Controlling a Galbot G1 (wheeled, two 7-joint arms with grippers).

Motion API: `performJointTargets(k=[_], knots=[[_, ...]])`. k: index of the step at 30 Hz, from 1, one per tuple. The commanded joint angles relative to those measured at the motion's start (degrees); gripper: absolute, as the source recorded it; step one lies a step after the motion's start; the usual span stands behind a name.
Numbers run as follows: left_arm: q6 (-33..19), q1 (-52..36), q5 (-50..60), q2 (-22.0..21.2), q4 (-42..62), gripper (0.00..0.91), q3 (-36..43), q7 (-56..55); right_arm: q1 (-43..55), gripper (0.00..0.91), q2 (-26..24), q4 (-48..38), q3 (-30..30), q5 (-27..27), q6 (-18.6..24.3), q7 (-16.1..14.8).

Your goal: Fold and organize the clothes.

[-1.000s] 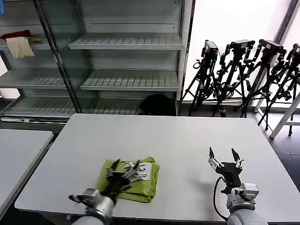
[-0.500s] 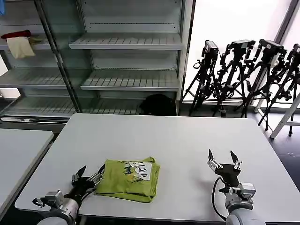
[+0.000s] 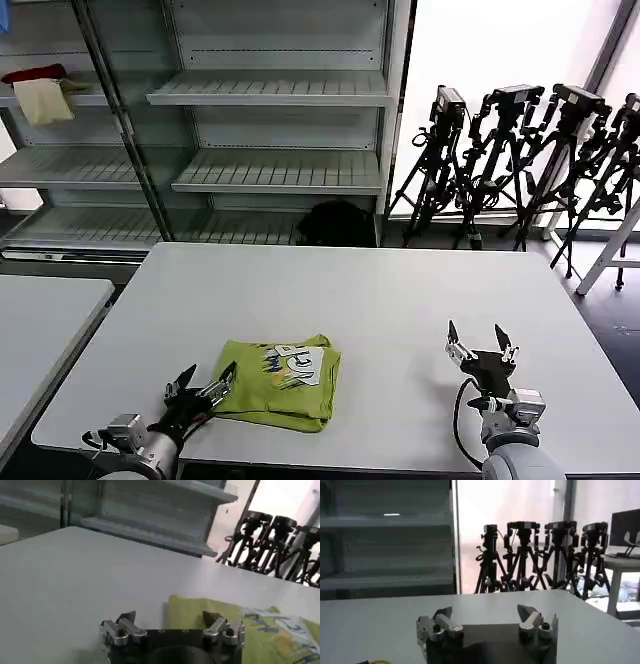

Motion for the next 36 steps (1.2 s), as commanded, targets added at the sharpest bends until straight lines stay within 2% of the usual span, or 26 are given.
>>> performJointTargets(k=[1,4,5,6,17,24,26,32,36], knots=[[-1.8,0.5,5.3,0.0,1.7,0.373,1.6,0.2,0.6,0.907,0.1,-1.1,0.1,0.3,-0.3,1.0],[-2.0,0.8,6.1,-0.1,1.5,0.322,2.1,0.5,0.8,0.907,0.2,-1.2,0.0,0.3,-0.6,1.3],[-2.0,0.9,6.2,-0.2,1.4,0.111,2.2,0.5,0.9,0.907,0.3,-1.2,0.0,0.3,-0.7,1.4],[-2.0,0.9,6.2,-0.2,1.4,0.02,2.4,0.5,1.0,0.907,0.3,-1.2,0.0,0.3,-0.8,1.5],[-1.3,1.1,-0.1,-1.3,0.2,0.0,3.2,0.7,2.1,0.907,0.5,-1.0,0.0,0.4,-2.0,2.8],[-8.4,0.4,2.6,-1.7,1.4,0.0,1.1,1.9,1.7,0.907,0.3,-0.9,0.4,0.6,-2.0,3.1],[-9.0,0.4,2.7,-1.4,1.0,0.0,-0.8,2.4,1.6,0.907,0.2,-0.8,0.5,0.8,-2.0,3.1],[-10.6,-1.5,8.7,3.0,1.6,0.0,-13.0,6.8,1.5,0.907,-0.1,-0.7,0.9,1.6,-2.1,3.6],[-9.2,-1.6,8.9,13.7,4.9,0.0,-22.7,9.0,1.2,0.907,-0.3,-0.8,0.8,2.0,-2.0,3.9]])
